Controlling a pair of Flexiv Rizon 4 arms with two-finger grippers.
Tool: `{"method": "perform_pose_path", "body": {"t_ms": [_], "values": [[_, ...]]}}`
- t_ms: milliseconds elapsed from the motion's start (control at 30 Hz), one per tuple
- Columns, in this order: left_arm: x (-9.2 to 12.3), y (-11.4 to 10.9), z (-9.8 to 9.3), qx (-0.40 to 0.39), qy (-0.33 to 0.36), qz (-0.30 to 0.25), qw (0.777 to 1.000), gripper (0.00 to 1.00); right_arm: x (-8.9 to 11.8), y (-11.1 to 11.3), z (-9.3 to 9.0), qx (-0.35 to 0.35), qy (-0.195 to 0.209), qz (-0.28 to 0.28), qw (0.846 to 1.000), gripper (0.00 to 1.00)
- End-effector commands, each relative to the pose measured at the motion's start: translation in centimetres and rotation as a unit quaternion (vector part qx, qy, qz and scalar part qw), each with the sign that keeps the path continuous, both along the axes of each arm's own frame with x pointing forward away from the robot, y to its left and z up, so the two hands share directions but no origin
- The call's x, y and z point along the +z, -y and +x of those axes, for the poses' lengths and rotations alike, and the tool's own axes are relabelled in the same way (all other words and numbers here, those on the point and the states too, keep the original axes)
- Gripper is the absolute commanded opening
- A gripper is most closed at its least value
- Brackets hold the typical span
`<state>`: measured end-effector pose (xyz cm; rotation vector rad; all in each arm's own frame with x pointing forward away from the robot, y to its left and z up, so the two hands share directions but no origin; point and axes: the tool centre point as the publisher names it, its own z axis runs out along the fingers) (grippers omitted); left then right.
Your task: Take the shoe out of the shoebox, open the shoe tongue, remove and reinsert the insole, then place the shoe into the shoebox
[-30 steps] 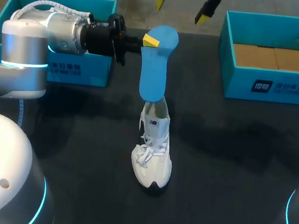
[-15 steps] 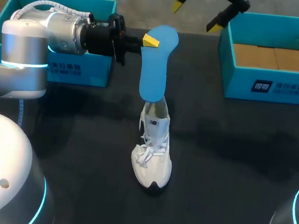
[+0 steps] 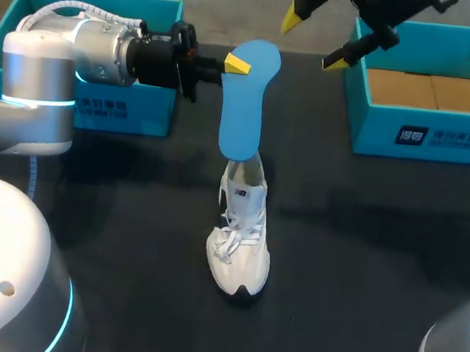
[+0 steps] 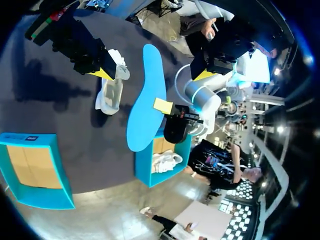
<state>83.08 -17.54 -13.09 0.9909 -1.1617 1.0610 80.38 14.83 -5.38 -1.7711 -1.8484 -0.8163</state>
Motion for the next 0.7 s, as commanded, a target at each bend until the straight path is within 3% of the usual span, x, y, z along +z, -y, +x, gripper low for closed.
{"method": "perform_pose_path", "body": {"t_ms": [33,433,700], "values": [[0.0,0.0,0.0,0.000,0.000,0.001,1.000,0.00,-1.2,0.7,0.1,0.017,0.001,0.170,0.985,1.00],[0.0,0.0,0.0,0.000,0.000,0.001,1.000,0.00,-3.3,2.1,0.7,0.022,0.000,0.234,0.972,1.00],[0.0,0.0,0.0,0.000,0.000,0.001,1.000,0.00,-4.6,2.6,1.1,0.016,-0.014,0.239,0.971,1.00]]}}
